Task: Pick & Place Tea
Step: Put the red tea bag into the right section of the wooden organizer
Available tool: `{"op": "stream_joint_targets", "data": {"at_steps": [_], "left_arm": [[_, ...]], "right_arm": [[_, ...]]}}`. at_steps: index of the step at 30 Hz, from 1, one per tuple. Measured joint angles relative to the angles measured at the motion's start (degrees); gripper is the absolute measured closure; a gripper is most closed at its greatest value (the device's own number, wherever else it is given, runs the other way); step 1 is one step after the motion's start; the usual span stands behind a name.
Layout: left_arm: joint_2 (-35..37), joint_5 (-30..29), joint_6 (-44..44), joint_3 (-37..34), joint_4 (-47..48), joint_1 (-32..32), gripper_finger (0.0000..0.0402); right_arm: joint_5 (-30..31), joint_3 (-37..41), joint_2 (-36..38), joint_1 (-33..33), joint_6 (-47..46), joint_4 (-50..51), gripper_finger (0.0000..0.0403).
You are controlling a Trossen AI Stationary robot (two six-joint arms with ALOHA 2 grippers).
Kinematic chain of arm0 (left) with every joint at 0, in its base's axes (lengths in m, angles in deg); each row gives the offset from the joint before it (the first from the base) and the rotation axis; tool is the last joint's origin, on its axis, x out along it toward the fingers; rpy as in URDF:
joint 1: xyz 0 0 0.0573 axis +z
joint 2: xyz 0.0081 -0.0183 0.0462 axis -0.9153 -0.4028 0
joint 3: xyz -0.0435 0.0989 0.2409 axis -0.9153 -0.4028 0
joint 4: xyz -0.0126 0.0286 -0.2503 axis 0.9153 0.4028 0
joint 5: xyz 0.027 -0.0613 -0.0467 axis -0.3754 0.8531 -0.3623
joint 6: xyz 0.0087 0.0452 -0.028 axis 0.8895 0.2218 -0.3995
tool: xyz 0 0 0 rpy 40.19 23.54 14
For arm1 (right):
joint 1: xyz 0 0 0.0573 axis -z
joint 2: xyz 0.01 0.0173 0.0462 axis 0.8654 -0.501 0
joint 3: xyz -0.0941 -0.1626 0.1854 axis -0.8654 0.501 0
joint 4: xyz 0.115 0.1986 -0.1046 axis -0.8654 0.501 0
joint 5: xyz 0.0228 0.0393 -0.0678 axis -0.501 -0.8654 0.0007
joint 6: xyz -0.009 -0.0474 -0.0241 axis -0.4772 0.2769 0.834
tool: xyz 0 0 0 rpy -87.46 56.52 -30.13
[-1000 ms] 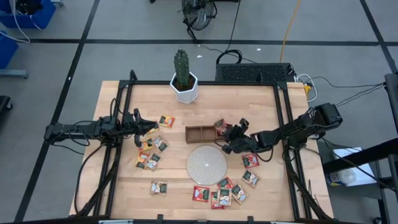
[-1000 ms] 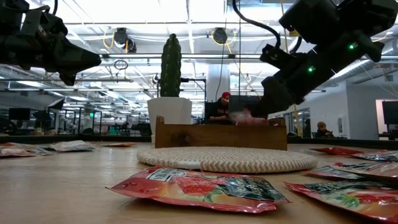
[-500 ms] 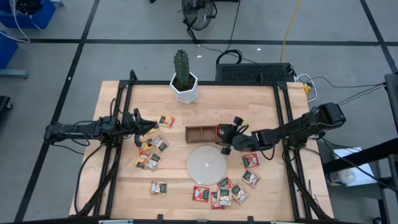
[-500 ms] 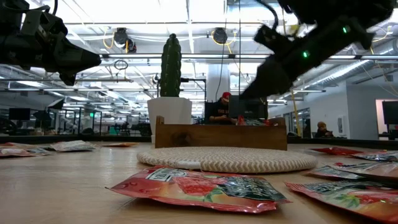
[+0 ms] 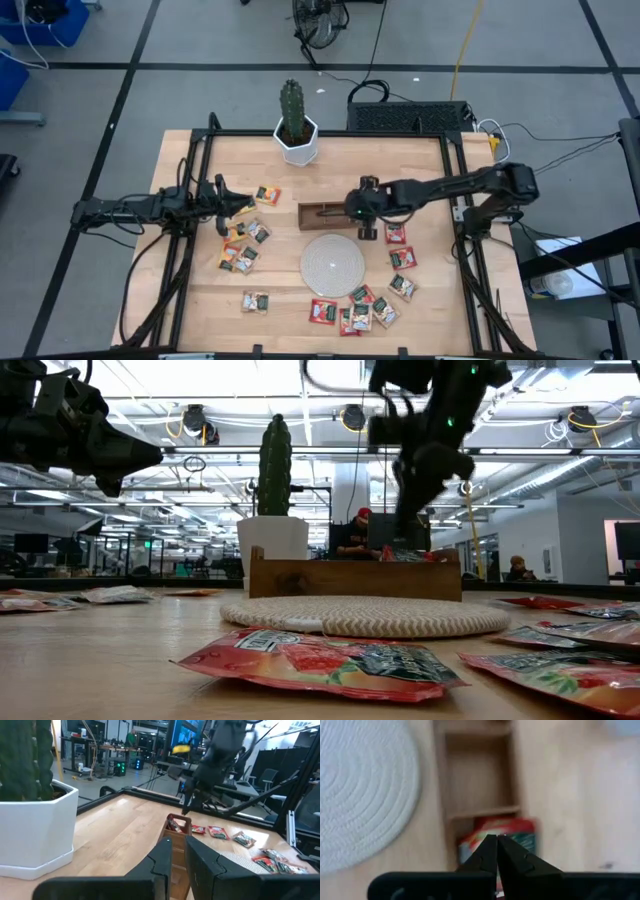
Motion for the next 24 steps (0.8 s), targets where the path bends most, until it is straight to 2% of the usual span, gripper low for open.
{"op": "stream_joint_targets", "data": {"at_steps": [5, 10, 17, 24], "left_arm": [[0.00, 0.00, 0.00, 0.00, -0.04, -0.02, 0.0350], [0.02, 0.00, 0.02, 0.00, -0.14, 0.00, 0.0350], [0.02, 0.00, 0.00, 0.00, -0.11, 0.00, 0.0350], [0.02, 0.00, 0.01, 0.00, -0.11, 0.00, 0.0350]], "right_arm": [[-1.11, 1.97, -2.70, 0.42, -0.41, 0.34, 0.0403], [-5.15, 2.17, -4.25, 0.44, -0.50, 0.36, 0.0403], [-5.85, 2.19, -4.50, 1.40, 0.17, 2.56, 0.0403], [-11.27, 2.19, -4.52, 3.41, 0.50, 2.68, 0.0403]]}}
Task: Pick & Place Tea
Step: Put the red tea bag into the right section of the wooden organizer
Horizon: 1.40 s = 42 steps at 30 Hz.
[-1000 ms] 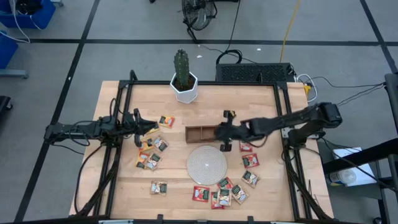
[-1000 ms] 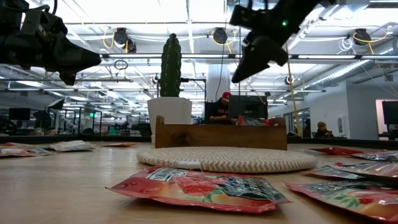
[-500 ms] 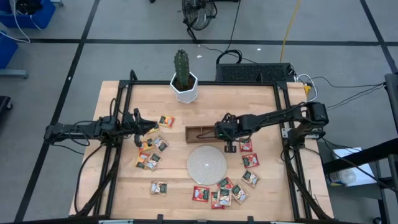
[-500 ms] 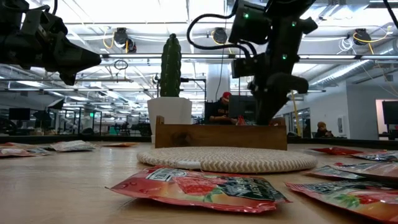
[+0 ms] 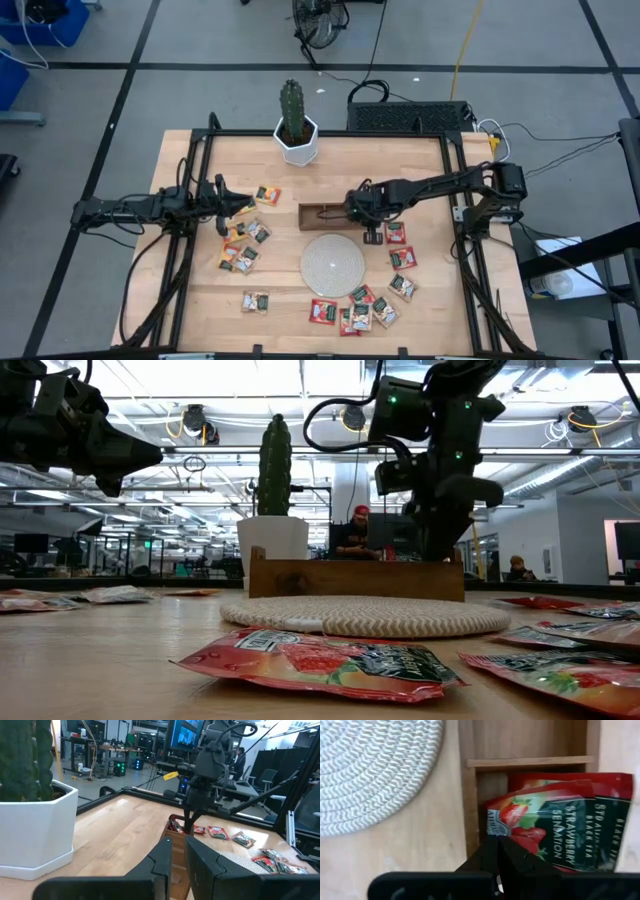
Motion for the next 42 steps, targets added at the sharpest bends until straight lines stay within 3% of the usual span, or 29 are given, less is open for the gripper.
{"op": "stream_joint_targets", "data": {"at_steps": [10, 19, 28, 34, 42], "left_arm": [[0.00, -0.02, -0.01, 0.00, -0.01, 0.00, 0.0350], [0.00, -0.02, -0.01, 0.00, -0.01, 0.00, 0.0350], [-0.02, -0.02, -0.01, 0.00, -0.01, -0.02, 0.0350], [-0.01, -0.02, 0.00, 0.00, -0.01, 0.00, 0.0350], [-0.02, -0.02, 0.01, 0.00, -0.03, 0.00, 0.0350]], "right_arm": [[-1.63, 0.02, -0.45, 1.59, -0.09, -0.31, 0.0403], [-0.91, -0.24, -6.16, 2.23, 1.41, -0.42, 0.0403], [13.44, 0.15, -4.85, -1.16, -1.05, -0.98, 0.0403], [17.15, 0.15, -4.24, -3.39, -2.53, -1.12, 0.0403], [28.11, 0.13, -4.17, -5.70, -3.29, -1.82, 0.0403]]}}
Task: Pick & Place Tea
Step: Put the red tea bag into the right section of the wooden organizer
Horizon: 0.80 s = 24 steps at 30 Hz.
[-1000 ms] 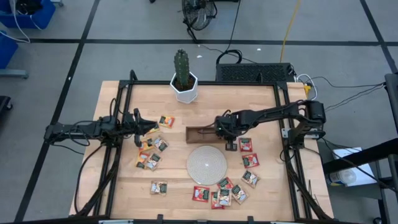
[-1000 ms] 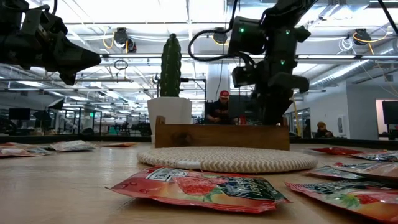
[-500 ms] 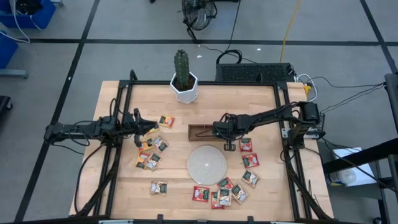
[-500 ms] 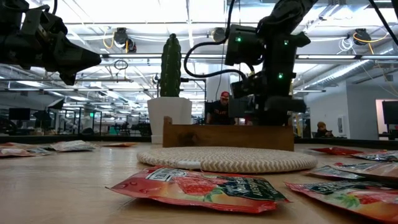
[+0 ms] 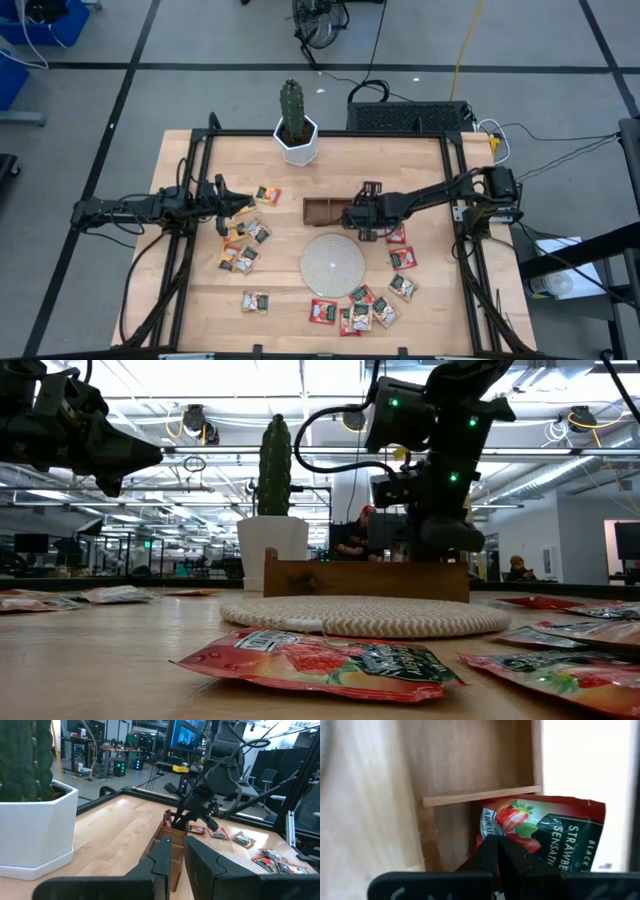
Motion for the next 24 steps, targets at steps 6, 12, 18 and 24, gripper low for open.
{"op": "stream_joint_targets", "data": {"at_steps": [6, 12, 18, 24], "left_arm": [[0.01, 0.00, -0.01, 0.00, 0.00, -0.02, 0.0350], [0.02, 0.00, -0.02, 0.00, 0.00, 0.00, 0.0350], [0.02, 0.00, -0.02, 0.00, 0.00, -0.01, 0.0350], [0.01, 0.00, -0.01, 0.00, 0.00, 0.00, 0.0350]], "right_arm": [[3.83, -0.02, 0.02, -1.15, -0.24, 0.02, 0.0403], [3.81, -0.04, 0.02, -2.07, -0.28, 0.01, 0.0403], [0.45, -0.13, 0.79, -1.82, 1.80, 0.45, 0.0403], [-12.05, -0.18, 0.67, 2.30, 2.47, 0.22, 0.0403]]}}
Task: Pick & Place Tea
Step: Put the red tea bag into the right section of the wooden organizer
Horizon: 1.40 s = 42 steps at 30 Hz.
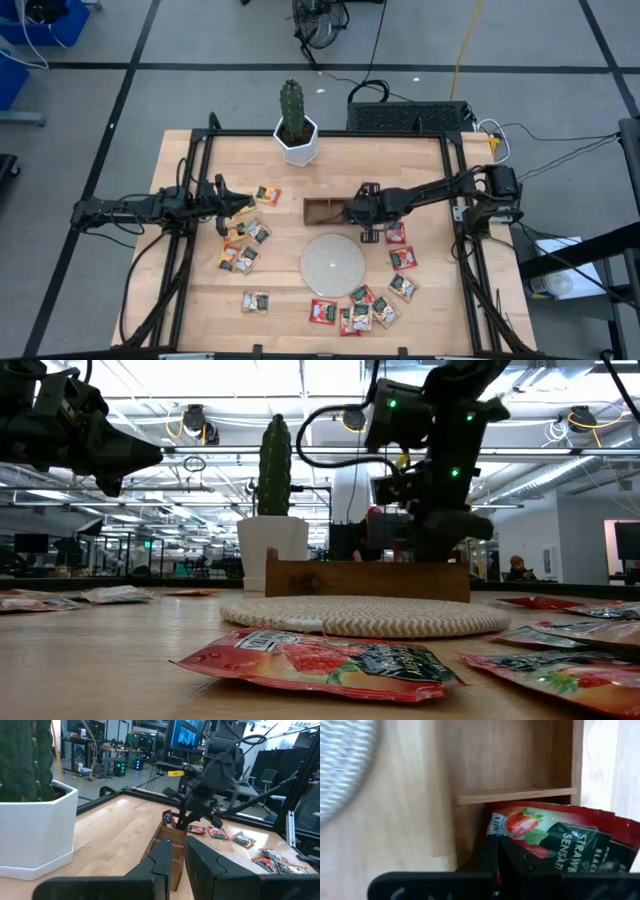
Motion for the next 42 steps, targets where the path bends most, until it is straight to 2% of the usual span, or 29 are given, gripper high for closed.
{"op": "stream_joint_targets", "data": {"at_steps": [12, 20, 31, 39, 42], "left_arm": [[0.01, 0.00, -0.01, 0.00, -0.02, -0.02, 0.0350], [0.00, 0.00, -0.01, 0.00, 0.00, 0.00, 0.0350], [0.01, 0.00, -0.01, 0.00, -0.02, -0.02, 0.0350], [0.01, 0.00, -0.01, 0.00, 0.00, -0.01, 0.0350], [0.01, 0.00, -0.01, 0.00, 0.00, 0.00, 0.0350]], "right_arm": [[-8.39, 0.58, -0.02, 4.90, 2.00, -3.20, 0.0403], [-9.69, 4.84, 0.25, 5.89, 1.95, -7.18, 0.0403], [2.97, 5.60, 0.29, 3.09, 0.28, -8.13, 0.0403], [9.27, 5.60, 0.29, 0.77, 0.25, -8.31, 0.0403], [9.58, 5.60, 0.29, 0.31, 0.25, -8.31, 0.0403]]}}
